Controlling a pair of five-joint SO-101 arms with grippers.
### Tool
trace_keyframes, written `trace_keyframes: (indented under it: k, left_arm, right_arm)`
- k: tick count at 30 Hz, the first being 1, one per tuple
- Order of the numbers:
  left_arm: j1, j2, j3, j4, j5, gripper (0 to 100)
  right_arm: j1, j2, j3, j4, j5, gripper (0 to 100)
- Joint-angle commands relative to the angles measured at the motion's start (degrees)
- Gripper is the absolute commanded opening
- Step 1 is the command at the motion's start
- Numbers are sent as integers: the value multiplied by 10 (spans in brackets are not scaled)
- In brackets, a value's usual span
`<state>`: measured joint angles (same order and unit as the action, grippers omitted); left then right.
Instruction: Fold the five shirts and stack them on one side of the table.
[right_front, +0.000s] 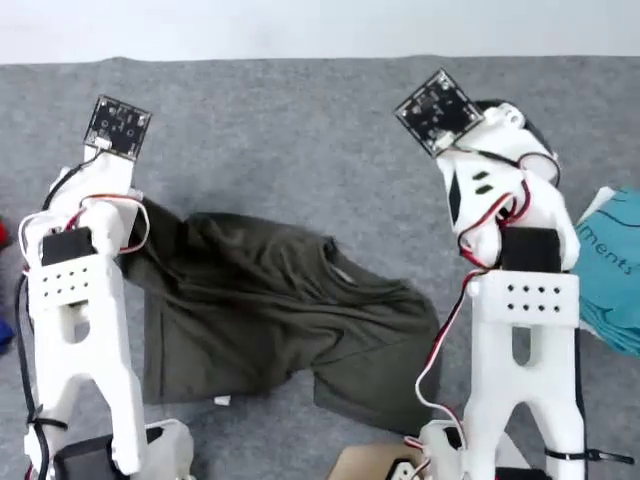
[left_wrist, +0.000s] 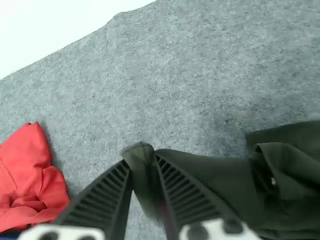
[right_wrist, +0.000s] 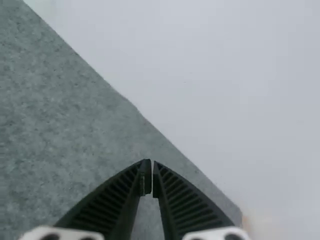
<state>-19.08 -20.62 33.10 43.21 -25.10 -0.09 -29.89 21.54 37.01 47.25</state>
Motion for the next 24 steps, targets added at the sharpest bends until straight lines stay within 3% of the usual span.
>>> trace_keyframes:
  k: [1, 5, 11, 15, 24]
  left_arm:
    - [-25, -3, -5, 35, -2, 2]
    - [-41, -3, 29, 112, -3, 2]
    - [-77, -2, 104, 156, -4, 36]
    - [-108, -3, 141, 166, -4, 115]
    - [-120, -3, 178, 204, 15, 119]
  right_arm:
    - [-7, 0, -4, 13, -20, 10]
    - [-8, 18, -3, 78, -111, 10]
    - [-22, 140, -59, 194, -188, 10]
    - [-62, 237, -160, 262, -196, 10]
    - [-171, 476, -451, 404, -196, 11]
